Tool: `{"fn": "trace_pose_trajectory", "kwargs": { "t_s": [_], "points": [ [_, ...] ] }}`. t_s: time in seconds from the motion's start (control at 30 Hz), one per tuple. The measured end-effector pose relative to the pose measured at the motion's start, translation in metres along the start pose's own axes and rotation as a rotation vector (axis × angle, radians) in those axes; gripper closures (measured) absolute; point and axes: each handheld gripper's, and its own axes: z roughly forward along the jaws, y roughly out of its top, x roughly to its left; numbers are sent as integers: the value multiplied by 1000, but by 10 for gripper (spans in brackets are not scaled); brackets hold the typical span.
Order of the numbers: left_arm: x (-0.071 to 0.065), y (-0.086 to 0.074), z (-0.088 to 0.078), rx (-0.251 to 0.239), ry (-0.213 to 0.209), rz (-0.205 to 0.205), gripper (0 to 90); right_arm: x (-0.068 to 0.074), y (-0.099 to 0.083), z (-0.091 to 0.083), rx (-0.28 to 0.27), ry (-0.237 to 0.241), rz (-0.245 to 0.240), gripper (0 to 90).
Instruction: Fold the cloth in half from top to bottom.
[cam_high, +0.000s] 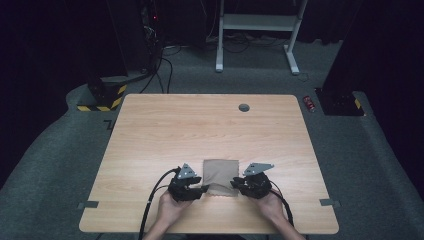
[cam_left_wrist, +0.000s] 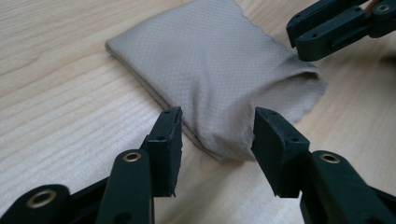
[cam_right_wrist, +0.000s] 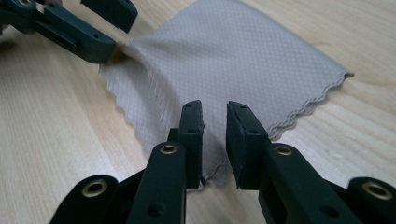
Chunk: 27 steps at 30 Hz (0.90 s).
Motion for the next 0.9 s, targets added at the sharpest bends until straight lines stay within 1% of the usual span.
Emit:
{"fn": "trace_pose_trajectory", "kwargs": {
  "t_s": [0.13, 0.2, 0.27, 0.33, 0.37, 0.47, 0.5, 0.53, 0.57, 0.6, 0.67, 0.7, 0.77, 0.8, 0.9],
  "points": [
    [-3, 3, -13, -55, 25, 5, 522, 1, -3, -1, -2, 5, 4, 744],
    [-3, 7, -16, -74, 23, 2, 524, 2, -3, -2, -6, 7, 4, 744],
    [-3, 13, -15, -92, 30, -2, 528, 2, -2, -2, -14, 7, 4, 744],
    [-2, 17, -11, -95, 42, -14, 530, 2, 0, 0, -24, 3, 12, 744],
    [-1, 20, -7, -92, 58, -9, 530, 2, 0, 0, -28, -1, 13, 744],
    [0, 24, 4, -72, 65, -16, 520, 2, 2, 5, -23, -8, 26, 729],
    [0, 24, 7, -63, 69, -12, 511, 2, 2, 7, -16, -8, 22, 721],
    [-1, 24, 10, -46, 77, 2, 506, 3, 2, 8, -12, -6, 24, 715],
    [-1, 23, 12, -34, 82, 10, 498, 4, 1, 9, -5, -4, 15, 704],
    [-3, 22, 14, -25, 78, 7, 495, 5, 1, 9, -5, -2, 4, 696],
    [-5, 18, 15, -2, 81, 20, 493, 8, 0, 9, 2, -7, -14, 680],
    [-6, 15, 14, 10, 91, 37, 491, 8, -1, 8, 6, -8, -23, 672],
    [-8, 10, 14, 32, 95, 44, 485, 9, -4, 8, 12, -8, -36, 664],
    [-9, 5, 13, 49, 104, 53, 483, 10, -5, 8, 18, -10, -37, 660],
    [-10, -3, 11, 84, 129, 83, 478, 12, -8, 8, 25, -19, -65, 644]
  ]
}}
